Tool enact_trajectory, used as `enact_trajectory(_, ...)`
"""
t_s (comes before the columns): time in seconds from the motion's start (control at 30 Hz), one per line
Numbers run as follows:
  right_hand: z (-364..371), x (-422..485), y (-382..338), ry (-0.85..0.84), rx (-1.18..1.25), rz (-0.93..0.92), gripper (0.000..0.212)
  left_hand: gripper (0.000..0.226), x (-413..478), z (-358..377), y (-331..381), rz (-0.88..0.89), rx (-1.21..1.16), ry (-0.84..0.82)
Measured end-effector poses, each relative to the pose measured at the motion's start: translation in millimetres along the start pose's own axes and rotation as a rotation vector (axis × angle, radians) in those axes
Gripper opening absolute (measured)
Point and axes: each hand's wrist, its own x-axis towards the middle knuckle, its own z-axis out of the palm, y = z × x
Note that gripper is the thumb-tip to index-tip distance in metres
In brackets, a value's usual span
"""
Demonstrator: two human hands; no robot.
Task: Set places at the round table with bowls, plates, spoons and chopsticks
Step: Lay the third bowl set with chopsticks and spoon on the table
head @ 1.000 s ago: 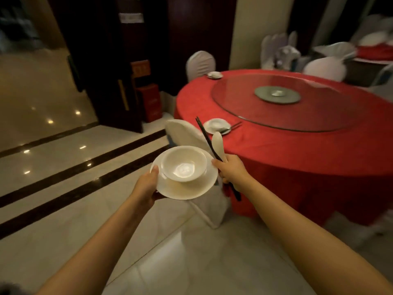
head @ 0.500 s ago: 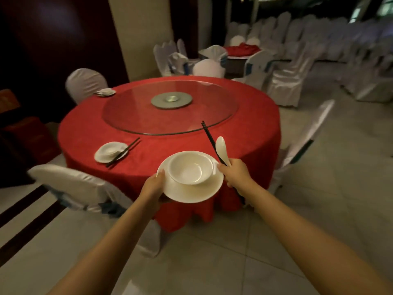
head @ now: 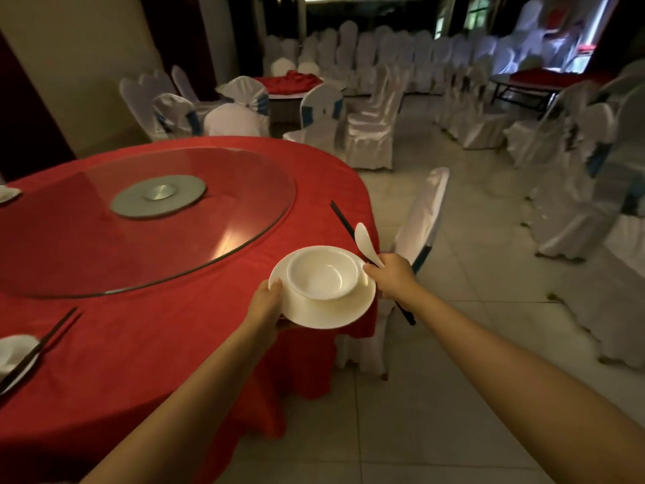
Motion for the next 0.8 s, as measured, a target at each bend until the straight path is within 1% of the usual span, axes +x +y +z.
enact_trajectory(0.13,-17.9,61.9,11.4,0.031,0.026,0.035,0.025,0.038,56.1,38.2,19.3,0.003,0.046,-0.062)
enact_trajectory(0.33,-42.3,162.2,37.8,-0.020,-0.014,0.031,0.029,0.036,133.7,95.9,34.4,-0.043,0.034,-0.083)
enact_trajectory(0.5,-57.6,252.9,61.2,-0.119,-0.088,-0.010,0.019,0.038,193.9,146.3,40.1,-0.118,0.017,-0.008)
enact_trajectory(0.63,-65.1,322.0,73.2,-0.214,-0.155,-0.067,0.023,0.040,231.6,183.6,44.4,-0.170,-0.024,0.089)
enact_trajectory(0.8,-56.2,391.8,79.2,-0.295,-0.168,-0.110,0.019,0.040,273.2,210.1,48.4,-0.222,-0.050,0.191)
